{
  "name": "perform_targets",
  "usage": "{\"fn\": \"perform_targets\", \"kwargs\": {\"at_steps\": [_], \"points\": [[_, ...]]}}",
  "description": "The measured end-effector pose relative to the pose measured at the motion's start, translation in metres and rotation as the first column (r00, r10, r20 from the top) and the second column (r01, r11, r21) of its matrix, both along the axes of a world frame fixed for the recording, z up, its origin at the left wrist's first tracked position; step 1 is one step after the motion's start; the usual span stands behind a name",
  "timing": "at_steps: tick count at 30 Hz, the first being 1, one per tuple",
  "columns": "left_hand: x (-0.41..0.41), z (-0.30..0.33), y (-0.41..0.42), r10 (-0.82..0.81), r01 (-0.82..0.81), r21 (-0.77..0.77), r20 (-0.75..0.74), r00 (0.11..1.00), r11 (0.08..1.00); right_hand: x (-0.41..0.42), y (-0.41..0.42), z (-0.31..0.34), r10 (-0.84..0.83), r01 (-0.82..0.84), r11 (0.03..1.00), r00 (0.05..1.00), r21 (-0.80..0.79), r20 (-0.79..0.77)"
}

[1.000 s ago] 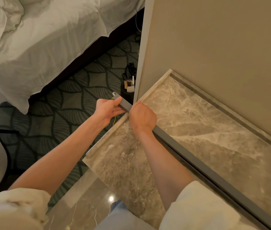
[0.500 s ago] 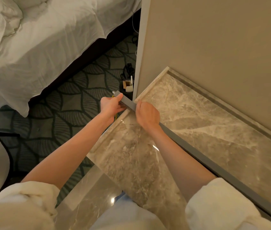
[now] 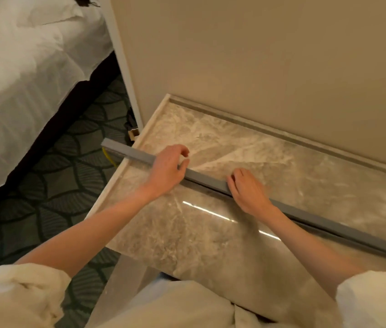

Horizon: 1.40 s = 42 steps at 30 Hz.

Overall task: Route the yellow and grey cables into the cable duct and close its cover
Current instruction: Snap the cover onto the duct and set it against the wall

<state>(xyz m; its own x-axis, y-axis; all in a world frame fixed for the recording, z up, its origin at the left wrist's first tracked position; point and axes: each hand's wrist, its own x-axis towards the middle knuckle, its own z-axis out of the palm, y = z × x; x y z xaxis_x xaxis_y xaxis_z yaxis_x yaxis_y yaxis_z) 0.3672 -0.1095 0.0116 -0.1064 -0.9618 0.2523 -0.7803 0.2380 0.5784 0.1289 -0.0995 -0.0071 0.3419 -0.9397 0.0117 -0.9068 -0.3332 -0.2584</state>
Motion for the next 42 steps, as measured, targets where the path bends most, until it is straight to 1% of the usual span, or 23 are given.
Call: {"fn": "perform_targets", "kwargs": {"at_steps": [3, 6, 9, 11, 13, 15, 18, 20, 22, 26, 27, 29, 31, 33, 36, 38, 40, 42], "points": [[-0.04, 0.002, -0.004, -0.26, 0.258, 0.077, 0.006, 0.966, 0.963, -0.054, 0.016, 0.005, -0.055, 0.056, 0.998, 0.998, 0.028, -0.019], [-0.076, 0.003, -0.007, -0.46, 0.449, 0.197, 0.014, 0.888, 0.872, -0.102, 0.031, 0.011, -0.073, 0.075, 0.994, 0.997, 0.079, -0.025], [-0.108, 0.0, -0.006, -0.611, 0.569, 0.295, 0.071, 0.788, 0.768, -0.14, 0.046, 0.016, -0.043, 0.05, 0.989, 0.998, 0.137, -0.049], [-0.129, -0.006, -0.004, -0.675, 0.616, 0.307, 0.139, 0.725, 0.725, -0.162, 0.056, 0.017, -0.034, 0.042, 0.988, 0.998, 0.146, -0.055], [-0.147, -0.012, -0.001, -0.709, 0.653, 0.278, 0.229, 0.667, 0.705, -0.179, 0.064, 0.015, -0.037, 0.048, 0.99, 0.996, 0.13, -0.085], [-0.16, -0.016, 0.0, -0.706, 0.675, 0.224, 0.334, 0.624, 0.703, -0.191, 0.07, 0.013, -0.044, 0.055, 0.995, 0.991, 0.082, -0.127], [-0.168, -0.022, 0.001, -0.668, 0.702, 0.146, 0.489, 0.561, 0.697, -0.198, 0.073, 0.009, -0.016, 0.02, 1.0, 0.98, 0.021, -0.2], [-0.169, -0.024, 0.003, -0.635, 0.714, 0.098, 0.55, 0.542, 0.694, -0.198, 0.072, 0.01, 0.006, -0.006, 1.0, 0.963, 0.001, -0.269], [-0.168, -0.025, 0.002, -0.613, 0.698, 0.088, 0.564, 0.554, 0.711, -0.2, 0.068, 0.013, 0.009, -0.01, 1.0, 0.958, -0.003, -0.285], [-0.168, -0.016, -0.013, -0.549, 0.567, 0.165, 0.564, 0.616, 0.807, -0.207, 0.054, 0.023, 0.023, -0.026, 1.0, 0.956, -0.006, -0.293], [-0.168, -0.015, -0.017, -0.529, 0.549, 0.164, 0.584, 0.615, 0.819, -0.207, 0.051, 0.024, 0.024, -0.031, 0.999, 0.956, -0.017, -0.292], [-0.169, -0.014, -0.022, -0.48, 0.54, 0.114, 0.635, 0.606, 0.834, -0.208, 0.044, 0.025, 0.01, -0.024, 0.999, 0.96, -0.048, -0.281], [-0.169, -0.014, -0.028, -0.44, 0.589, 0.021, 0.686, 0.579, 0.808, -0.208, 0.036, 0.029, -0.023, 0.009, 0.998, 0.968, -0.06, -0.248], [-0.171, -0.01, -0.036, -0.373, 0.642, -0.086, 0.752, 0.544, 0.762, -0.209, 0.023, 0.035, -0.036, 0.039, 0.999, 0.971, 0.007, -0.236], [-0.172, -0.005, -0.049, -0.263, 0.663, -0.185, 0.815, 0.516, 0.726, -0.21, 0.006, 0.04, -0.055, 0.092, 0.988, 0.957, 0.12, -0.284], [-0.176, -0.003, -0.06, -0.22, 0.643, -0.211, 0.824, 0.522, 0.737, -0.214, -0.003, 0.04, -0.092, 0.137, 0.983, 0.945, 0.124, -0.315], [-0.18, 0.0, -0.07, -0.209, 0.615, -0.233, 0.802, 0.56, 0.754, -0.218, -0.011, 0.04, -0.121, 0.155, 0.985, 0.929, 0.073, -0.349], [-0.185, 0.005, -0.078, -0.233, 0.599, -0.234, 0.767, 0.597, 0.766, -0.222, -0.021, 0.041, -0.132, 0.159, 0.987, 0.915, 0.038, -0.381]]}}
